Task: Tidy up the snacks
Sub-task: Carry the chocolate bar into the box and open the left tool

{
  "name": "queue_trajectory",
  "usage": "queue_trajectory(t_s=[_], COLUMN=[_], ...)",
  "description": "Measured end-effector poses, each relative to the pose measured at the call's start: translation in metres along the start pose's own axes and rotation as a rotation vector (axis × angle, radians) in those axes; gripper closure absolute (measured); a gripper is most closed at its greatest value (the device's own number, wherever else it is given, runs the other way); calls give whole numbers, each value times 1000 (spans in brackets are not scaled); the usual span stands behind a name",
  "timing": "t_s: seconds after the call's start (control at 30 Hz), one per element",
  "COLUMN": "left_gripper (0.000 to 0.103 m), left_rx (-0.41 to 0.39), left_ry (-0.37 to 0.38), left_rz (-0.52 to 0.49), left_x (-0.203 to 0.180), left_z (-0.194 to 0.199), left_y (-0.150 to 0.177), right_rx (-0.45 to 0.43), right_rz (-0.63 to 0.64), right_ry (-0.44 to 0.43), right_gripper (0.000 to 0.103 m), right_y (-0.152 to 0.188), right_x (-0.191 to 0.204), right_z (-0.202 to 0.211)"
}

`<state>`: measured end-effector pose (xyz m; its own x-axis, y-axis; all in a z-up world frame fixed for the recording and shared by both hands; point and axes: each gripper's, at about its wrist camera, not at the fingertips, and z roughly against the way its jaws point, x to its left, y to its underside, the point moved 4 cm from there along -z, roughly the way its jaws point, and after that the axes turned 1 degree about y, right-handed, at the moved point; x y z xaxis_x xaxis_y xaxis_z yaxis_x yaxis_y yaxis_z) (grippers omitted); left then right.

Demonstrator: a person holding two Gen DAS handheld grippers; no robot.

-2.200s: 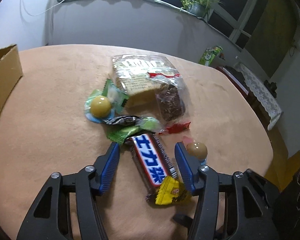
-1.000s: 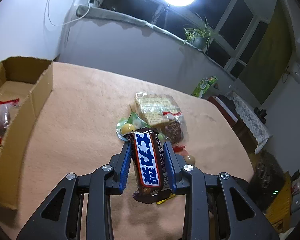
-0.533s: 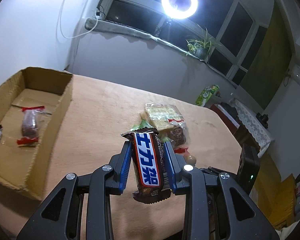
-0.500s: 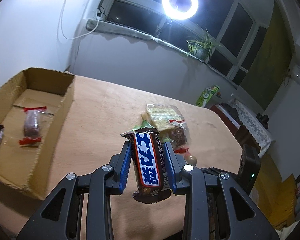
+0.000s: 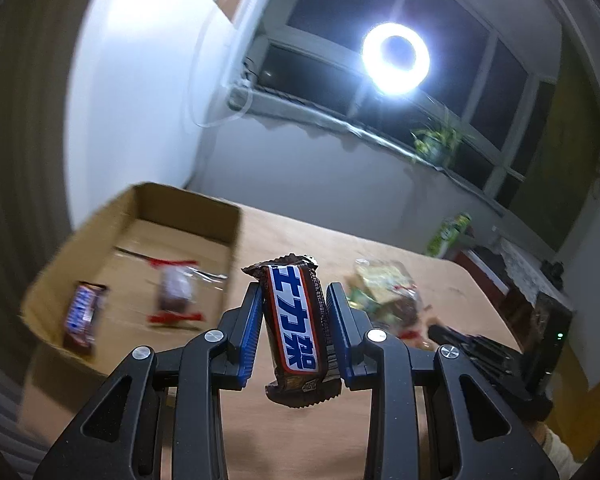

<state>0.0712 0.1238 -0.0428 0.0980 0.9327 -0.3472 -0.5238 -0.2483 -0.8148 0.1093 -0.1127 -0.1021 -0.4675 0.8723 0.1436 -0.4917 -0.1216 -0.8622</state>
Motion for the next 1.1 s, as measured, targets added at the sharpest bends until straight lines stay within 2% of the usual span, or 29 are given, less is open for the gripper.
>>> queue_trajectory(t_s=[0.3,0.53,0.77,0.8,0.83,0.87,0.9,0.93,0.97,1.1], left_gripper=[73,73,72,72,71,66,49,38,31,31], left_rx=[-51,-51,-31,-26,-31,-41,-48,-57,-74,-100], left_ry=[-58,-91,-101,-107,-127,-148,-159,-166,-172,-194], left_rz=[50,118,147,140,130,125,126,129,131,124], left_x=[48,94,118,118,119,120,120,120,120,122], left_z=[15,12,-2,-4,-4,-3,-3,0,4,15], left_y=[-5,1,3,3,3,3,1,1,1,2], right_rx=[30,47,59,71,67,51,28,15,16,33], right_rz=[82,167,229,242,252,254,249,241,236,234], right_ry=[-72,-172,-249,-251,-246,-235,-229,-225,-219,-198], right_gripper=[98,98,97,91,75,61,44,39,39,39], right_y=[-14,-29,-44,-44,-44,-44,-43,-42,-41,-33], right_x=[63,129,185,191,195,196,195,192,190,184], right_z=[-32,-67,-104,-109,-112,-111,-108,-104,-103,-96])
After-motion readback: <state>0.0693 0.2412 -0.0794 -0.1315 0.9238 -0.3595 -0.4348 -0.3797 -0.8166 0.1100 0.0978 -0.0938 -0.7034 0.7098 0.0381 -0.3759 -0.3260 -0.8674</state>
